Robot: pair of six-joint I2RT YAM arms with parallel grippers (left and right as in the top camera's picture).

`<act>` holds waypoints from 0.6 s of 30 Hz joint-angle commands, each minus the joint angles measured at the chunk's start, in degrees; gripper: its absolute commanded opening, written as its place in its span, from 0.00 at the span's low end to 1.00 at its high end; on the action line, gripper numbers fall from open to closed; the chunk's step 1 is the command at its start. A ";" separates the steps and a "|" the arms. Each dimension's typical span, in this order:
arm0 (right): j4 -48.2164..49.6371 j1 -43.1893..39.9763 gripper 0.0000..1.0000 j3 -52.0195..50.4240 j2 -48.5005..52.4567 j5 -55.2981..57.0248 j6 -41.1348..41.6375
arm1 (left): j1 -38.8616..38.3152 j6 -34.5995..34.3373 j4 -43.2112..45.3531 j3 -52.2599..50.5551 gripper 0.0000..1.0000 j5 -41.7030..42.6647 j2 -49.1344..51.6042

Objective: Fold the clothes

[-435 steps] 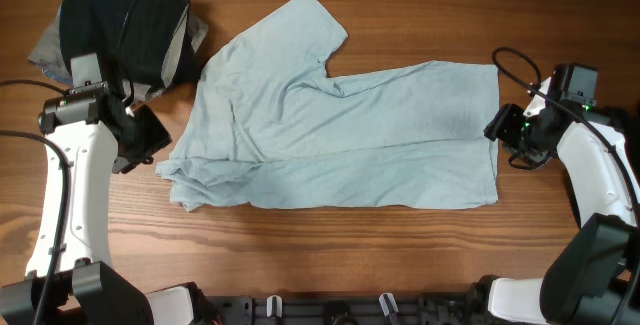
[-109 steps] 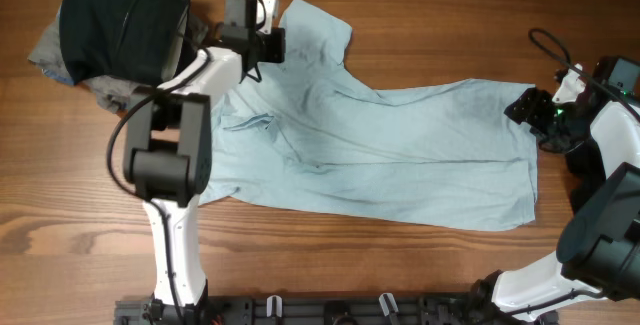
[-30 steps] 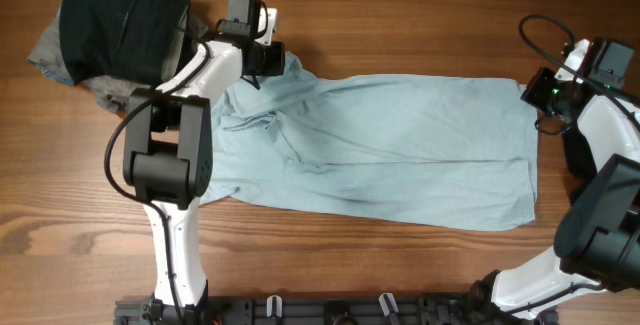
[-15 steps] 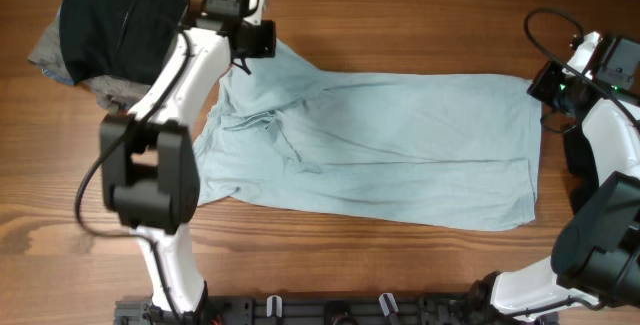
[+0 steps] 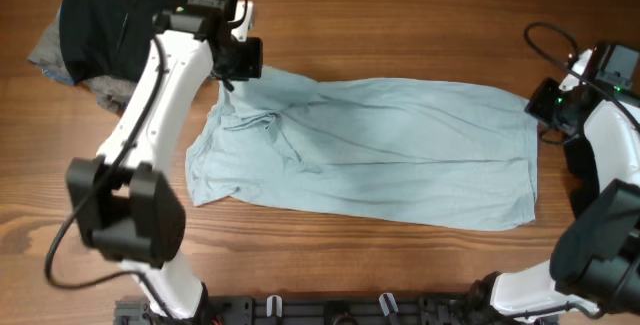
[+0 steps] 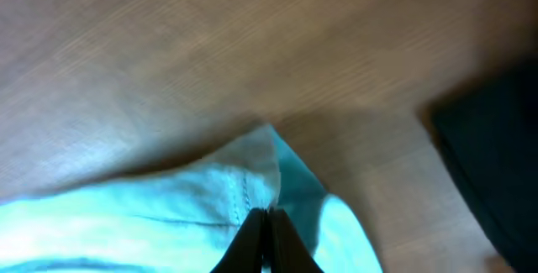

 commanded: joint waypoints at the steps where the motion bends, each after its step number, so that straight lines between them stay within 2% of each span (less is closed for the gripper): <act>1: -5.88 -1.42 0.04 0.59 -3.89 4.96 7.28 | -0.13 -0.55 -7.61 0.37 0.04 -2.75 -4.79; 4: -11.13 -1.77 0.04 0.59 -4.13 5.16 8.09 | -0.09 -0.68 -14.14 0.37 0.04 -3.21 -4.79; 8: -16.59 -1.77 0.04 0.59 -4.11 5.88 8.00 | 0.26 -3.93 -20.44 0.37 0.04 -9.84 -4.79; 11: -19.41 -1.77 0.04 0.59 -4.11 8.17 7.61 | 1.49 -4.81 -21.70 0.28 0.04 -8.24 -4.79; 13: -19.45 -1.77 0.05 0.59 -4.11 8.17 6.51 | 1.49 -4.74 -17.84 0.26 0.23 -3.15 -4.79; 15: -18.58 -1.77 0.05 0.59 -4.11 8.11 6.58 | 0.92 -1.33 -12.35 0.15 0.44 3.50 -4.52; 16: -17.99 -1.77 0.05 0.59 -4.11 7.93 6.67 | 0.63 -0.26 -9.49 -0.22 0.52 4.70 -4.20; 18: -17.05 -1.77 0.05 0.59 -4.11 7.89 6.71 | 0.39 -0.26 -5.03 -1.66 0.52 4.66 -3.43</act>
